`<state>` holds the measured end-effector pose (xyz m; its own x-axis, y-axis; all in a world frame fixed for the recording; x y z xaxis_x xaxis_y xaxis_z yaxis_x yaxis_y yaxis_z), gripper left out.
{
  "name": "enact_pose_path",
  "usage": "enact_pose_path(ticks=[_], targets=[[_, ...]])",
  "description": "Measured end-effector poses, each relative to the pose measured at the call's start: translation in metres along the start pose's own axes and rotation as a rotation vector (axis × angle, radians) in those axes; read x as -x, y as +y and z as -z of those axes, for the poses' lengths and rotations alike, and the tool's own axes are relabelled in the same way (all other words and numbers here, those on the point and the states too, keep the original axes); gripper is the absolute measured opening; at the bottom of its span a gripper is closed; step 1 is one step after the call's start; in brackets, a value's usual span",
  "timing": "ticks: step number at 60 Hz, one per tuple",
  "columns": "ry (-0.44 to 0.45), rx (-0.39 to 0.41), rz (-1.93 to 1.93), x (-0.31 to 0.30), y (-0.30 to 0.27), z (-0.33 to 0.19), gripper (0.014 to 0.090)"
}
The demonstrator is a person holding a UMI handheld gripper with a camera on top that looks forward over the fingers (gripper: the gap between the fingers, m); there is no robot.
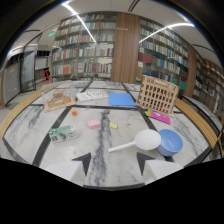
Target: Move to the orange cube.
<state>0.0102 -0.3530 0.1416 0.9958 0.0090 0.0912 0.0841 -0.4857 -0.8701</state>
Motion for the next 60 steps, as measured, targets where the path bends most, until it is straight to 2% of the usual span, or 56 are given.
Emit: enact_pose_path(ticks=[16, 34, 47, 60], targets=[[-0.001, 0.013, -0.006, 0.017, -0.007, 0.022, 0.0864], [-0.097, -0.012, -0.001, 0.118, -0.053, 0.021, 0.0864], [-0.17, 0.007, -0.012, 0.203, -0.103, -0.042, 0.0863], [-0.156, 0.034, -0.029, 0.244, -0.137, -0.142, 0.0865]])
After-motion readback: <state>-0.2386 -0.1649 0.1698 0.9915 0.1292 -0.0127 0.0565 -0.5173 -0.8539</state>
